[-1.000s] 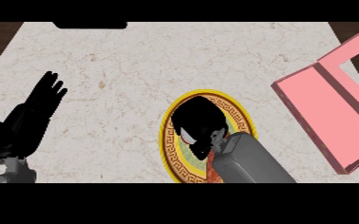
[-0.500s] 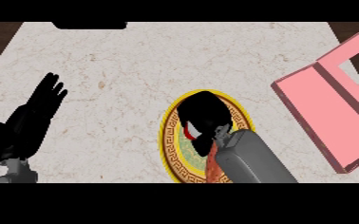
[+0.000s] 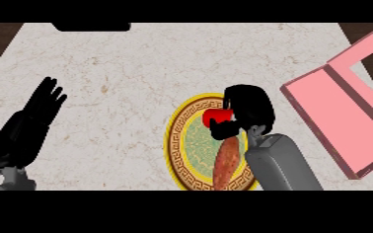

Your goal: Pick the can from the plate and place it in the cardboard box

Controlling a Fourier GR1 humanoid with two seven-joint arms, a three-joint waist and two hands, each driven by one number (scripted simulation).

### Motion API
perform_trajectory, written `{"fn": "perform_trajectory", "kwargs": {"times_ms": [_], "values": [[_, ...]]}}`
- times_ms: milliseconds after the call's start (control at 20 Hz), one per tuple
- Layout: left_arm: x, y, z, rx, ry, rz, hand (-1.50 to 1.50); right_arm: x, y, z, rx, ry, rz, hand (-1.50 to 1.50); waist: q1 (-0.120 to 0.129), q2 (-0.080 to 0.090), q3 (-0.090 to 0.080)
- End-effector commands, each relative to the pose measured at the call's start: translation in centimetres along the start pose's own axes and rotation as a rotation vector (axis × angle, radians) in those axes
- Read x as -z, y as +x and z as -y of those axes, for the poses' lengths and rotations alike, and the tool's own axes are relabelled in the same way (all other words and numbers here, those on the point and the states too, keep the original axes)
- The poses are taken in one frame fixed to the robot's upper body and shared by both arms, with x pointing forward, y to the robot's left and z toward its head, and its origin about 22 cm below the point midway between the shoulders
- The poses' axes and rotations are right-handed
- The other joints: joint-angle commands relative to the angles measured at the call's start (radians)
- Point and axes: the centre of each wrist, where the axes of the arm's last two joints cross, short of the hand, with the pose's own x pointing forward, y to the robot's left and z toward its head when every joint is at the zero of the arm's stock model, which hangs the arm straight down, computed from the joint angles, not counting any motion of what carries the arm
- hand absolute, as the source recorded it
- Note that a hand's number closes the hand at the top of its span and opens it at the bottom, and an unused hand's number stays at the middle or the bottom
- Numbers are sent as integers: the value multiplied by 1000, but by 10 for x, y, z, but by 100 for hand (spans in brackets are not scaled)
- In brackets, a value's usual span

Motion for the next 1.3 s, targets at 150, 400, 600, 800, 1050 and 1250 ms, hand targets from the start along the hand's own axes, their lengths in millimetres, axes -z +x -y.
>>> {"fn": "perform_trajectory", "kwargs": {"times_ms": [150, 400, 600, 800, 1050, 1250], "values": [[-2, 15, 3, -12, -32, -3, 0, -50, 26, 36, 33, -205, 7, 150, 7, 1, 1], [5, 3, 1, 15, -9, 0, 0, -103, 32, 95, 72, -430, 4, 150, -3, -1, 0], [4, 0, 17, -18, -16, 1, 0, -117, 36, 131, 111, -584, -98, 150, 1, 0, -1], [7, 4, -3, 4, -10, 12, 0, -123, 20, 155, 144, -653, -180, 150, -2, 1, -1], [-2, -3, 13, -3, -21, 9, 0, -116, -1, 179, 159, -711, -276, 150, 3, 3, 0], [6, -5, -6, -15, -2, -7, 0, -110, -38, 184, 109, -687, -295, 150, 1, 4, 0]]}}
